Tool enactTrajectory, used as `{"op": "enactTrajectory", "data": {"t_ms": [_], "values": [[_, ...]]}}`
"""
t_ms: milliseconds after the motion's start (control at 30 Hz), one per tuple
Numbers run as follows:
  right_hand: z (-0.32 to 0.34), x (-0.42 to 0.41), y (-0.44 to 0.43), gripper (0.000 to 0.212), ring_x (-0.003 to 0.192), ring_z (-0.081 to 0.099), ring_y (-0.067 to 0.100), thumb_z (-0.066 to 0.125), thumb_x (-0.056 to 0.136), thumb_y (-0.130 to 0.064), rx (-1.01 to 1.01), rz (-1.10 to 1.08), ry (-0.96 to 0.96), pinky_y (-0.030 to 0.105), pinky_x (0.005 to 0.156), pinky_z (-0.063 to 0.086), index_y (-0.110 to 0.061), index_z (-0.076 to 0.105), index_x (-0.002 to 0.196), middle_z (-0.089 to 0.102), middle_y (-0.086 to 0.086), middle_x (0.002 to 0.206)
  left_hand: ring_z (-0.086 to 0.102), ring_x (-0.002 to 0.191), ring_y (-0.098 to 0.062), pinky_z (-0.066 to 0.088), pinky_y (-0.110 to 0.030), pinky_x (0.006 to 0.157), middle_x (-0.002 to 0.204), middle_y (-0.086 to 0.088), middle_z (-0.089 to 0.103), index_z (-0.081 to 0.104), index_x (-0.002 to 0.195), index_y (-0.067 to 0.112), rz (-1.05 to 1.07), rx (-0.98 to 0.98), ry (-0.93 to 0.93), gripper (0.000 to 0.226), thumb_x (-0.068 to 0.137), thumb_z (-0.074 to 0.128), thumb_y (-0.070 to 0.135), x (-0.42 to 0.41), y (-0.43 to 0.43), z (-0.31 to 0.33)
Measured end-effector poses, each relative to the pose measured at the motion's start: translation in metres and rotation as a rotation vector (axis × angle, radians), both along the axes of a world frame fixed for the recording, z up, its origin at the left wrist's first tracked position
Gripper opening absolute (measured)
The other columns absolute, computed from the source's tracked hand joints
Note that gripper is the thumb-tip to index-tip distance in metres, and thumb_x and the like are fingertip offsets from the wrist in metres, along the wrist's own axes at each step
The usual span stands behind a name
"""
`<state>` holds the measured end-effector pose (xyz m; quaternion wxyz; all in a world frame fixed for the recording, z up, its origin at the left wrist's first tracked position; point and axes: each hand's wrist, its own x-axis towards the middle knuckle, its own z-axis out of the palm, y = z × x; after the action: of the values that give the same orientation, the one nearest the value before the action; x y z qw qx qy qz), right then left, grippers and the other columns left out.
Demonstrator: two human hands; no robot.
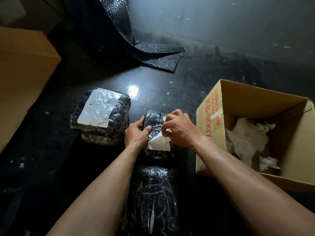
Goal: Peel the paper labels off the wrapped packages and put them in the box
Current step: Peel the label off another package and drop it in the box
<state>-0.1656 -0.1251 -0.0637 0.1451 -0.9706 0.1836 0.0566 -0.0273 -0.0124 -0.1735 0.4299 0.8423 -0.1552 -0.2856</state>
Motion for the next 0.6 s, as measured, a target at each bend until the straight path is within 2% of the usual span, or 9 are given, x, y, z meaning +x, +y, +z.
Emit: {"op": "enactTrajectory", "data": {"t_ms": [133, 267, 367, 467, 500, 600], "values": [[0.002, -0.004, 0.0, 0.011, 0.112, 0.038, 0.017, 0.068, 0.091, -0.024, -0.012, -0.006, 0.012, 0.035, 0.085, 0.023, -0.03, 0.074, 0.086, 0.056, -0.013, 0.099, 0.067, 0.113, -0.013, 0.044, -0.019, 0.092, 0.121, 0.003, 0.073, 0.059, 0.135, 0.046, 0.001, -0.003, 0.004, 0.058, 0.081, 0.077, 0.043, -0.001, 0.0, 0.001], [0.003, -0.004, 0.001, 0.011, 0.113, 0.039, 0.017, 0.067, 0.092, -0.023, -0.047, 0.002, 0.0, 0.035, 0.086, 0.025, -0.031, 0.074, 0.087, 0.058, -0.014, 0.1, 0.067, 0.114, -0.013, 0.046, -0.021, 0.095, 0.122, 0.004, 0.073, 0.058, 0.136, 0.047, -0.013, 0.002, 0.002, 0.058, 0.081, 0.076, 0.045, -0.001, 0.001, 0.001], [0.004, -0.004, 0.001, 0.011, 0.114, 0.043, 0.02, 0.062, 0.094, -0.032, -0.133, 0.028, -0.009, 0.038, 0.088, 0.031, -0.031, 0.073, 0.093, 0.063, -0.013, 0.102, 0.066, 0.117, -0.017, 0.048, -0.027, 0.098, 0.124, 0.003, 0.072, 0.056, 0.137, 0.048, -0.028, 0.02, -0.033, 0.058, 0.082, 0.074, 0.048, -0.002, 0.001, 0.001], [0.005, -0.002, 0.001, 0.021, 0.117, 0.044, 0.021, 0.062, 0.092, -0.048, -0.22, 0.122, 0.017, 0.043, 0.095, 0.033, -0.032, 0.068, 0.102, 0.066, -0.012, 0.106, 0.065, 0.118, -0.019, 0.048, -0.029, 0.099, 0.127, 0.001, 0.071, 0.056, 0.138, 0.046, -0.039, 0.039, -0.046, 0.058, 0.084, 0.075, 0.048, 0.0, 0.001, 0.002], [0.005, 0.0, 0.002, 0.021, 0.117, 0.045, 0.022, 0.06, 0.093, -0.049, -0.245, 0.157, 0.019, 0.044, 0.096, 0.034, -0.032, 0.066, 0.104, 0.067, -0.011, 0.105, 0.065, 0.119, -0.02, 0.048, -0.029, 0.099, 0.128, 0.001, 0.07, 0.056, 0.139, 0.045, -0.045, 0.045, -0.049, 0.058, 0.084, 0.075, 0.047, 0.0, 0.001, 0.002], [0.005, 0.008, 0.003, 0.012, 0.113, 0.046, 0.023, 0.055, 0.098, -0.033, -0.273, 0.229, -0.003, 0.043, 0.094, 0.036, -0.029, 0.062, 0.107, 0.068, -0.007, 0.103, 0.063, 0.122, -0.022, 0.048, -0.03, 0.1, 0.129, -0.001, 0.069, 0.054, 0.141, 0.044, -0.063, 0.051, -0.06, 0.06, 0.085, 0.075, 0.048, 0.0, 0.001, 0.005]]}}
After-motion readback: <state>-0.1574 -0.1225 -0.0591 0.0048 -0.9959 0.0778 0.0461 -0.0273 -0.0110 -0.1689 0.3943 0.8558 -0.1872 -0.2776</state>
